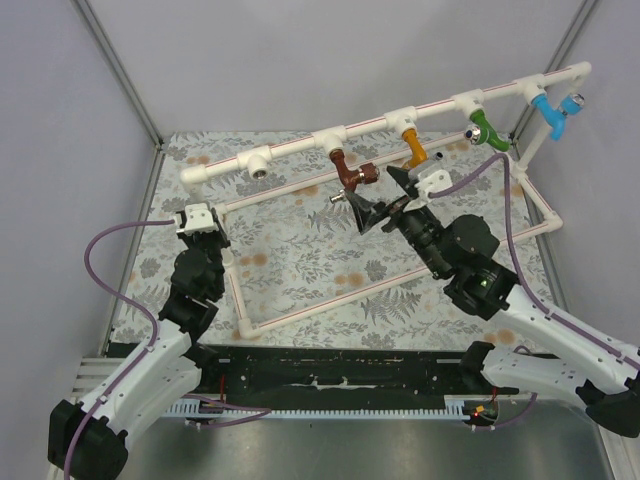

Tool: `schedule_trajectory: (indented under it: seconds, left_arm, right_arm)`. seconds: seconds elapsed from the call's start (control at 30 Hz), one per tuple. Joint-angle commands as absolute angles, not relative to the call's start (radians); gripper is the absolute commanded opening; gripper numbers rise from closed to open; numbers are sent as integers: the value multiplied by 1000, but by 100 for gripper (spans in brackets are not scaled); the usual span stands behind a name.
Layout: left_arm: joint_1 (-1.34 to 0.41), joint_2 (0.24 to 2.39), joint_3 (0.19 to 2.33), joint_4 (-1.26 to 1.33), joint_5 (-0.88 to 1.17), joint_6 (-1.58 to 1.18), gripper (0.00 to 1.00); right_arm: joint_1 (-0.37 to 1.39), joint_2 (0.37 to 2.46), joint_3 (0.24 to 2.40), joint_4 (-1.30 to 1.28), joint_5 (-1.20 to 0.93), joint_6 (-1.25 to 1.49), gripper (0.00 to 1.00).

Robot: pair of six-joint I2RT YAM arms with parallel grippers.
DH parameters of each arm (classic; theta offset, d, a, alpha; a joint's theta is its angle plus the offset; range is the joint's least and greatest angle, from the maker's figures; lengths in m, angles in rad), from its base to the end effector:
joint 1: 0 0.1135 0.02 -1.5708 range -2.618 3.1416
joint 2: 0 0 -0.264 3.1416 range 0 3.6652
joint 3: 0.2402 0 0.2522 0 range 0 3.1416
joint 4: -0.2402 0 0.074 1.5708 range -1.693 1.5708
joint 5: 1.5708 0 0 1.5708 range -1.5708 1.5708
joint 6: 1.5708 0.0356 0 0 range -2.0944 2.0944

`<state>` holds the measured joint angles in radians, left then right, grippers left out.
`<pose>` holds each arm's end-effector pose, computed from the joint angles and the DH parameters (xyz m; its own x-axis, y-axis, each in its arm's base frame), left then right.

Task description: Install the water faucets

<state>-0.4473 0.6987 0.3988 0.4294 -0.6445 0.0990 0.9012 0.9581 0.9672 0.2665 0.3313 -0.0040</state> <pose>0.1636 -0.0548 0.2815 0.0970 0.0411 -0.9944 -0.2020 0.9792 0.0208 0.1433 0.1623 0.4210 0.1711 0.2100 -0.9626 -0.5465 0.8332 0.0847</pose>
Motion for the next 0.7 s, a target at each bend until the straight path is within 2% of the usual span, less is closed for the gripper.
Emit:
schedule_trajectory:
  seconds: [0.0, 0.17, 0.43, 0.57, 0.67]
  left_arm:
    - [-459, 707, 394, 433, -603, 147, 2]
    - [-459, 709, 394, 433, -601, 147, 2]
    - [-457, 707, 396, 433, -601, 152, 2]
    - [-457, 707, 396, 433, -604, 152, 2]
    - [-457, 707, 394, 433, -604, 152, 2]
  right_arm:
    - [907, 953, 1005, 129, 109, -570, 98]
    - [917, 977, 1003, 84, 38, -903, 98]
    - [940, 1141, 951, 397, 236, -1278, 96]
    - [937, 1242, 973, 541, 337, -1270, 84]
    - [937, 1301, 980, 633, 402, -1206, 65]
